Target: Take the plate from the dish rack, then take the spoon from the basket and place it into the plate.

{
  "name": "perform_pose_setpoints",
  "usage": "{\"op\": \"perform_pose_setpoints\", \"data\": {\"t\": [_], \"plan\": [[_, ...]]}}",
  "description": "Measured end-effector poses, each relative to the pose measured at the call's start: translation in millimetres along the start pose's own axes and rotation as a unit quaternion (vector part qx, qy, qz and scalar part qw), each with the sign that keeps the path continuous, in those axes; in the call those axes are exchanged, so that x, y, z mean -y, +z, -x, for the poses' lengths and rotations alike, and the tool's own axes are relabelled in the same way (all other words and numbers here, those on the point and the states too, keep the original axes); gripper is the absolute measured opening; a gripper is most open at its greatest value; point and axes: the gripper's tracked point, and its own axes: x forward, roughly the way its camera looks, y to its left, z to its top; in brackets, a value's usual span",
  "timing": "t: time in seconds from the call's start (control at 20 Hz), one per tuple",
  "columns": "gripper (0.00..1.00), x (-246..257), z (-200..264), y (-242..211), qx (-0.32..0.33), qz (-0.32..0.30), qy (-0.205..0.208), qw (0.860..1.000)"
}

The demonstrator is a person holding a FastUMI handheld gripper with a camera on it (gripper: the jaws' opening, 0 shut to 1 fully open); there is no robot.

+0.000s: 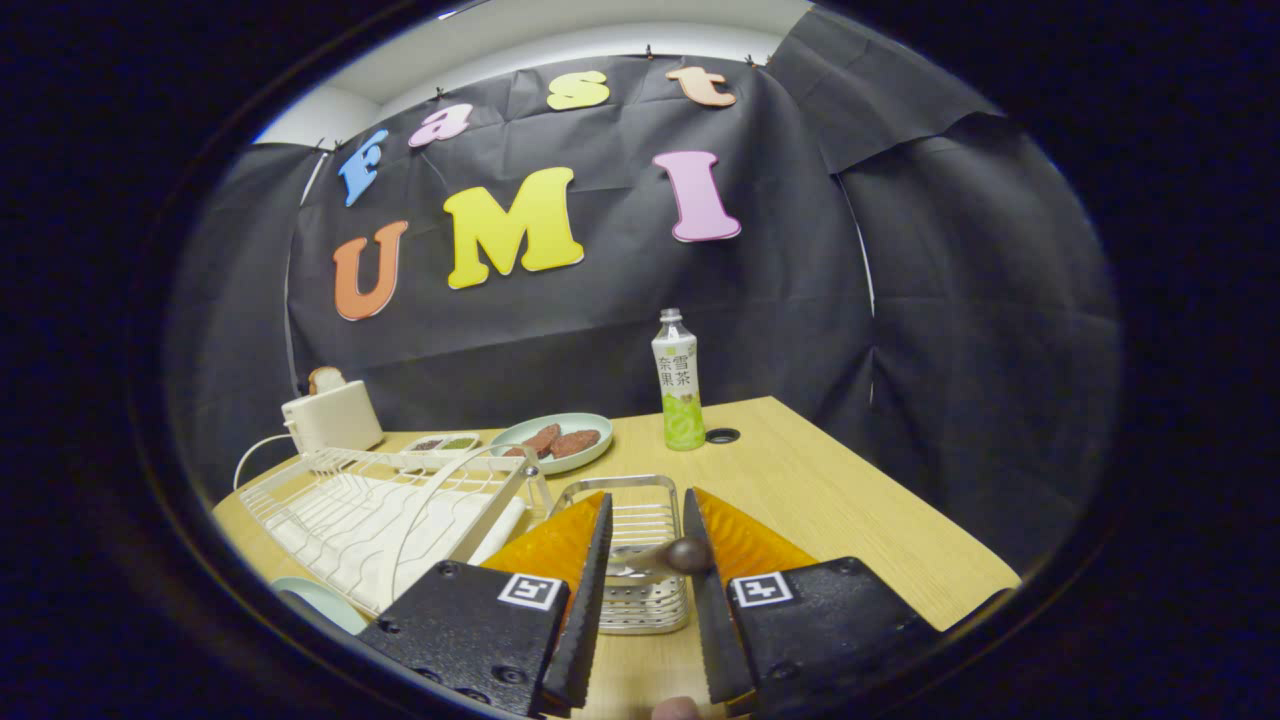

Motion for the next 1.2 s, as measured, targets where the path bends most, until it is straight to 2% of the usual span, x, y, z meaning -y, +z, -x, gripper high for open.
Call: {"op": "perform_pose_setpoints", "data": {"t": [0.05, 0.1, 0.3, 0.6, 0.9, 1.05, 1.2], "plan": [[0.45, -0.8, -1.2, 1.8, 0.001, -0.003, 0.000, 1.000], [0.30, -5.3, -0.3, 1.9, -0.003, -0.009, 0.009, 1.000], [0.22, -10.9, -2.3, 7.2, -0.020, -0.013, 0.016, 1.000], [0.17, -15.1, 11.1, 35.6, -0.018, 0.016, 0.013, 1.000], [0.15, -27.8, 45.8, 109.8, 0.038, 0.057, 0.011, 0.998], [0.15, -59.9, 80.2, 134.6, 0.056, 0.066, 0.048, 0.995], [0.15, -104.6, 117.8, 138.6, 0.057, 0.080, 0.112, 0.989]]}}
